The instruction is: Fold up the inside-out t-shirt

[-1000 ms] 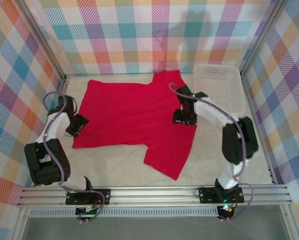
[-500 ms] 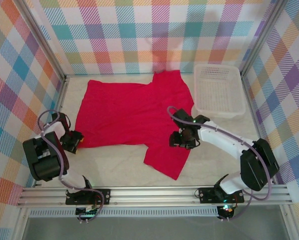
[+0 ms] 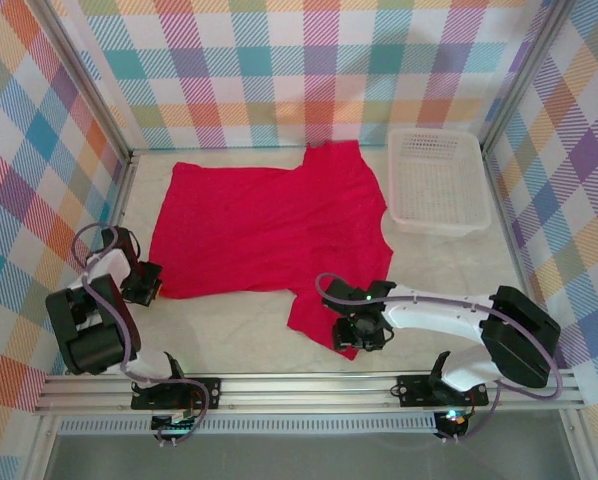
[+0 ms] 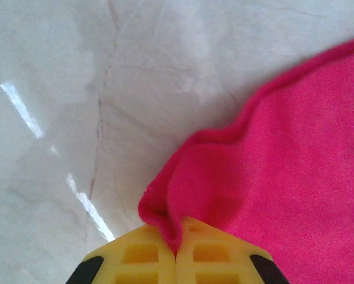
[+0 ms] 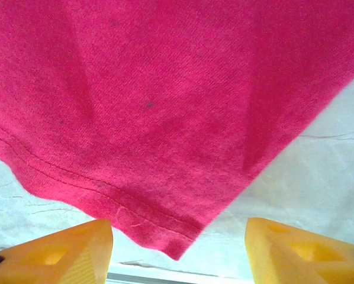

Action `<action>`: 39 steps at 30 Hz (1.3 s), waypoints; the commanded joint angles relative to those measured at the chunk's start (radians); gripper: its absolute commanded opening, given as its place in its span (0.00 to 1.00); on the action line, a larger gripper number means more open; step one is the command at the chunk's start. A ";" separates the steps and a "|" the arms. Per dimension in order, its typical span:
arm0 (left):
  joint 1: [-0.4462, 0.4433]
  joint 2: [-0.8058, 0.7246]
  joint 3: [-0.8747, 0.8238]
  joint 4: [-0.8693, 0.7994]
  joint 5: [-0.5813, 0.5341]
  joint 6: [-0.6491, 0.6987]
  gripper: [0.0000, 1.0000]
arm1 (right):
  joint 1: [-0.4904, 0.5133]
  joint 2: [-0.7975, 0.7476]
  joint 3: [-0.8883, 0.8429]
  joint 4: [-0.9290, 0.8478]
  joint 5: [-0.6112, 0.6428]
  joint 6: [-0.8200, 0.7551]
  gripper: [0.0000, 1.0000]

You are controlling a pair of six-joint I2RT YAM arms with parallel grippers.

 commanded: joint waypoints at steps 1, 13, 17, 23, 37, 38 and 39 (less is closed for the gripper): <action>-0.012 -0.084 -0.008 -0.005 0.016 -0.001 0.00 | 0.005 0.045 -0.030 0.080 0.000 0.085 0.60; -0.011 -0.225 0.062 -0.159 0.005 0.036 0.00 | 0.013 -0.094 -0.002 -0.159 0.042 0.123 0.00; -0.009 -0.300 0.090 -0.241 -0.002 0.059 0.00 | 0.013 -0.287 0.015 -0.319 0.044 0.141 0.00; -0.004 -0.446 0.086 -0.325 0.007 0.088 0.00 | 0.014 -0.447 0.097 -0.491 0.026 0.145 0.00; -0.110 -0.269 0.177 -0.231 -0.029 0.047 0.00 | -0.379 -0.091 0.502 -0.360 0.144 -0.307 0.00; -0.141 -0.234 0.192 -0.230 -0.043 0.043 0.00 | -0.398 -0.052 0.533 -0.346 0.150 -0.335 0.00; -0.146 -0.191 0.211 -0.230 -0.051 0.039 0.00 | -0.418 -0.011 0.563 -0.333 0.155 -0.359 0.00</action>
